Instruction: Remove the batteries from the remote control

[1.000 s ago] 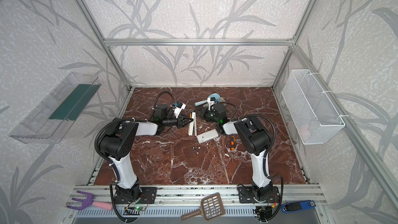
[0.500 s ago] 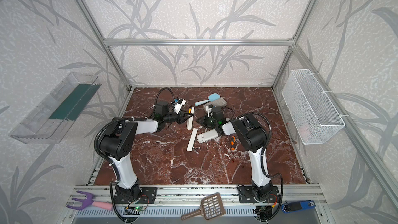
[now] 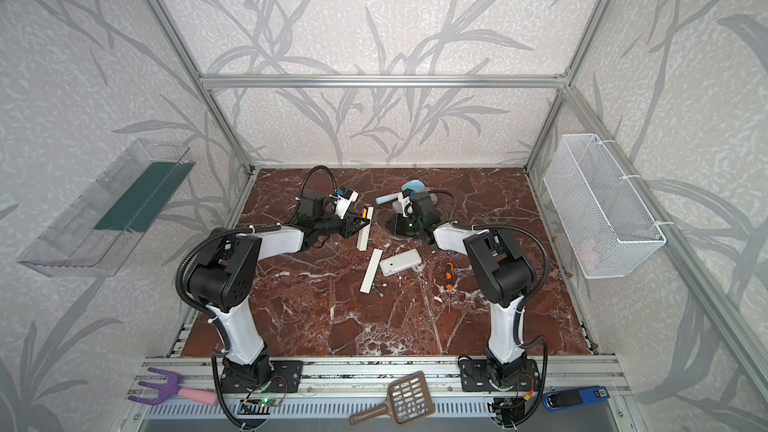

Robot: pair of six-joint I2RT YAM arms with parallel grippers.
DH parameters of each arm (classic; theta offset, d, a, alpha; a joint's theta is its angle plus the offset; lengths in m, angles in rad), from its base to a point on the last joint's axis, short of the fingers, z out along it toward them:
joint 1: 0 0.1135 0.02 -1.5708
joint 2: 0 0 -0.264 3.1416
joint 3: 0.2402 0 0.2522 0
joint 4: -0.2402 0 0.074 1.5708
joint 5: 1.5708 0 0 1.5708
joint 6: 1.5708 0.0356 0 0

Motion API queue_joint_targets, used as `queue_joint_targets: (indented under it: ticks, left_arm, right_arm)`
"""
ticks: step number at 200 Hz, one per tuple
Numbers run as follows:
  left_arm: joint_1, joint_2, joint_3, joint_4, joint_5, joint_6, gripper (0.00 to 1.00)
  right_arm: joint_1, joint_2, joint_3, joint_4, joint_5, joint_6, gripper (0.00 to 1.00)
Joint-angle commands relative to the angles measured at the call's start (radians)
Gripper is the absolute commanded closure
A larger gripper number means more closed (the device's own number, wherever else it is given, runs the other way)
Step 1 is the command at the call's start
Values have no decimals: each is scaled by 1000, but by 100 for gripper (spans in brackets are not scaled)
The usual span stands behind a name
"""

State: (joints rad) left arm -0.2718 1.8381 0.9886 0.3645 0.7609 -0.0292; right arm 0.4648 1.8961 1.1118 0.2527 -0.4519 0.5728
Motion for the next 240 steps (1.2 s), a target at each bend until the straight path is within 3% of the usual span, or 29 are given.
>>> queue_joint_targets:
  ticks: [1, 49, 82, 120, 155, 165, 240]
  left_arm:
    - [19, -115, 25, -71, 30, 39, 100]
    - [54, -288, 41, -208, 140, 24, 100]
    - [86, -398, -2, -88, 336, -93, 100]
    - [106, -471, -93, 429, 502, -505, 100]
    - [105, -418, -109, 1011, 555, -992, 100]
    - [105, -405, -98, 1049, 556, -1071, 100]
    - [103, -439, -123, 1048, 556, -1060, 100]
  right_arm:
    - [2, -124, -44, -56, 15, -103, 80]
    - [3, -361, -186, 57, -105, -136, 65]
    - [12, -470, -256, 221, -306, -84, 58]
    - [76, -556, -273, 285, -370, -63, 47]
    - [158, -557, -229, 277, -370, -82, 41]
    - [169, -547, -217, 276, -362, -79, 41]
    - [210, -461, -127, 293, -355, -48, 41]
